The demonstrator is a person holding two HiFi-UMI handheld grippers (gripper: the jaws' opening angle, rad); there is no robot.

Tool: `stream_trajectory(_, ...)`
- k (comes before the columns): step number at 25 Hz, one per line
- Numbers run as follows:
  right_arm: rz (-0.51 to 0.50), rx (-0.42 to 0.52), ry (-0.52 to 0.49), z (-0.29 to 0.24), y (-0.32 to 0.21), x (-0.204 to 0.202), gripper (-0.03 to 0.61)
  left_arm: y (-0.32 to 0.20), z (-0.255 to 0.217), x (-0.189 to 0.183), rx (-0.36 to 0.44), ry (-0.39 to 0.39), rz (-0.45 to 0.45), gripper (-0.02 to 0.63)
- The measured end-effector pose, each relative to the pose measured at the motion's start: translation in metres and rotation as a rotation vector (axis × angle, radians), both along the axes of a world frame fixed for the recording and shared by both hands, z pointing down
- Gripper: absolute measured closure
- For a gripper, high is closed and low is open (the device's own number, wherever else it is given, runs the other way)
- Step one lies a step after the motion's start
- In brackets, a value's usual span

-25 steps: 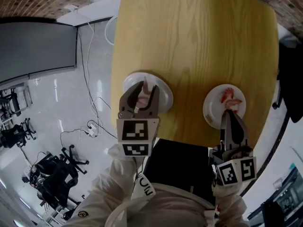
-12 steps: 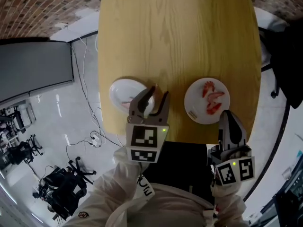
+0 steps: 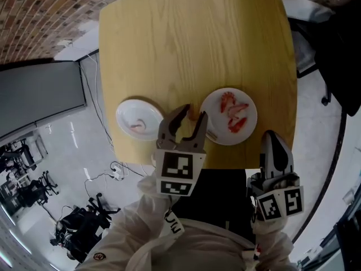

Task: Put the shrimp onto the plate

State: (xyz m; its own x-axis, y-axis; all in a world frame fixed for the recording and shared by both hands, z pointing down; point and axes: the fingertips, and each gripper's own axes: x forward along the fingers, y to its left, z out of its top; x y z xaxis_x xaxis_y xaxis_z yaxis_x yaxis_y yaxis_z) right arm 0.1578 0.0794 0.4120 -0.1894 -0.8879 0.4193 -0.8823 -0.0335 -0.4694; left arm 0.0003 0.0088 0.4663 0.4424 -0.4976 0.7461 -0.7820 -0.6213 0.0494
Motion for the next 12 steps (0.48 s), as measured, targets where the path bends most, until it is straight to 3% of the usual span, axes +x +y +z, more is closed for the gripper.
stream_trajectory(12, 0.029, -0.012, -0.008, 0.009, 0.006, 0.037, 0.554, 0.013, 0.017, 0.044, -0.038, -0.045, 0.104, 0.449)
